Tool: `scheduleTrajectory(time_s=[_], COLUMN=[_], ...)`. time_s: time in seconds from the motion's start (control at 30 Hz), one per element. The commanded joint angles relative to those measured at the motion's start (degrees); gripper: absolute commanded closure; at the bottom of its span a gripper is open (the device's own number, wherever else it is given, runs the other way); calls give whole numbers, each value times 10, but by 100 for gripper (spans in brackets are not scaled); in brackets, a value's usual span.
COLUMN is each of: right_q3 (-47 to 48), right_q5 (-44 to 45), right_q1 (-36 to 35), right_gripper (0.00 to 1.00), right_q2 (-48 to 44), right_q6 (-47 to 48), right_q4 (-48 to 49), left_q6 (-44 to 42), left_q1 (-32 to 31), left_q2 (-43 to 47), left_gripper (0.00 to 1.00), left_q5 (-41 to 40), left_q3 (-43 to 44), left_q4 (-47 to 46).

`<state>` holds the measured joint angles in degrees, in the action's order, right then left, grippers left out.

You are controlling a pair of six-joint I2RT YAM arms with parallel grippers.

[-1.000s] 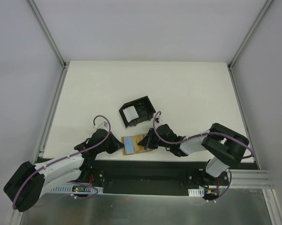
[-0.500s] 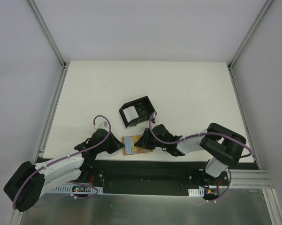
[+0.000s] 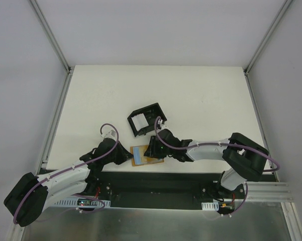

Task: Put the credit cards into the card holder
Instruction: Insert the credit card into the card holder.

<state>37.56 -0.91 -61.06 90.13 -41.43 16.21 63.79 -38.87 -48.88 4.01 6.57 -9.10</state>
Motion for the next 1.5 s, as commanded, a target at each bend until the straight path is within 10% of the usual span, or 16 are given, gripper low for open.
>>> scheduleTrajectory(time_s=[0.0, 0.6, 1.47], right_q3=[52, 142, 175], right_q5=[32, 86, 24], right_q1=[-15, -34, -28], right_gripper=[60, 56, 59], right_q2=[18, 37, 81], right_q6=[39, 79, 180], right_q4=[-89, -238, -143], left_q6=[-12, -22, -74], left_q1=[6, 6, 6], left_q2=[-6, -13, -46], left_gripper=[100, 100, 100], left_q5=[-10, -8, 18], left_q3=[-9, 0, 30], left_q4=[21, 21, 12])
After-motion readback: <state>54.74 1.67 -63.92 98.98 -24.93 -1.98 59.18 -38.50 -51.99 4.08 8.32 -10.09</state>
